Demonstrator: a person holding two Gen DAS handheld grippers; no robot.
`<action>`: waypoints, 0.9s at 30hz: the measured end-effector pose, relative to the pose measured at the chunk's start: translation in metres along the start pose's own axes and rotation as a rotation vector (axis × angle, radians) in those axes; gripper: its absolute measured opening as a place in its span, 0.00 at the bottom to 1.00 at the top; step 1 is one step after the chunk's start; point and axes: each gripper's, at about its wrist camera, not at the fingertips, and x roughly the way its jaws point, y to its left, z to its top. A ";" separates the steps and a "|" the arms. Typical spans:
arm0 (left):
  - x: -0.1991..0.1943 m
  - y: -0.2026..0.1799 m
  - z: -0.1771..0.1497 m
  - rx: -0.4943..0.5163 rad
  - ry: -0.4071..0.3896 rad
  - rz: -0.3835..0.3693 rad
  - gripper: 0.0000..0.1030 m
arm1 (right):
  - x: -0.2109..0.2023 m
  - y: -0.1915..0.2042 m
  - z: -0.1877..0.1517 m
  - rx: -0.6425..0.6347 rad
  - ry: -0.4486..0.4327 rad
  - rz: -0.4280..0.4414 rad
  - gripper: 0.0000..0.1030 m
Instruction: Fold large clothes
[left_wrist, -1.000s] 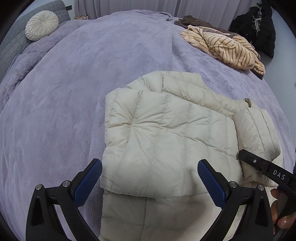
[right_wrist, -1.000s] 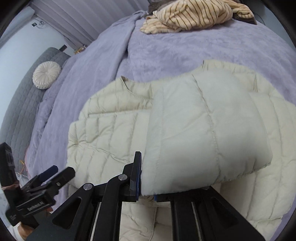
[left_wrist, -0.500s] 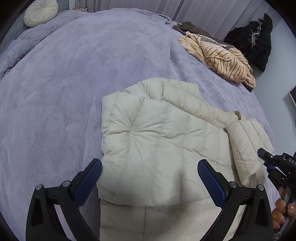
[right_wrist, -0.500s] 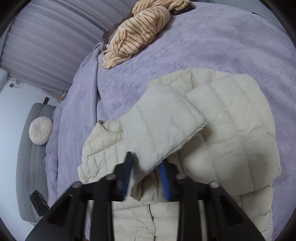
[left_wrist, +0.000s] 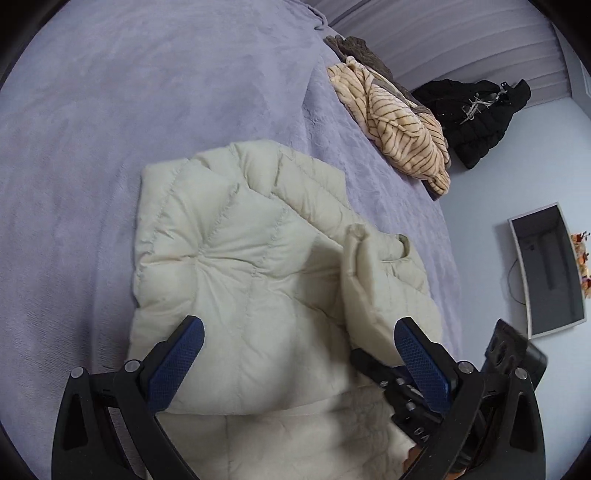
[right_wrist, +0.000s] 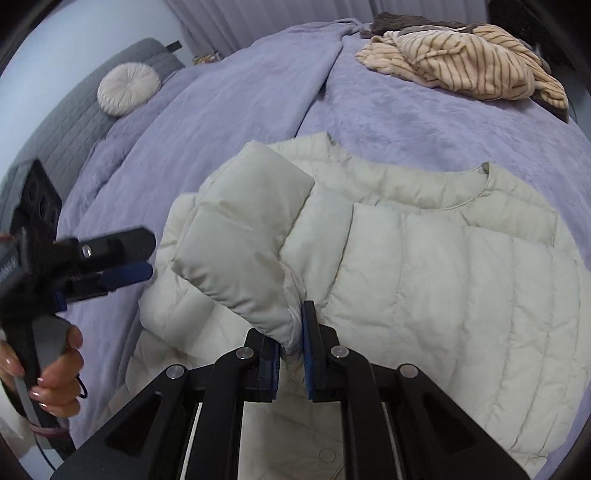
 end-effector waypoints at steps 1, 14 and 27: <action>0.004 0.000 0.000 -0.009 0.011 -0.017 1.00 | 0.003 0.003 -0.004 -0.017 0.011 -0.012 0.20; 0.052 -0.047 0.003 0.064 0.090 0.021 0.64 | -0.057 -0.089 -0.060 0.407 0.025 0.151 0.80; 0.047 -0.027 -0.005 0.112 0.096 0.167 0.13 | -0.095 -0.233 -0.143 1.045 -0.245 0.199 0.80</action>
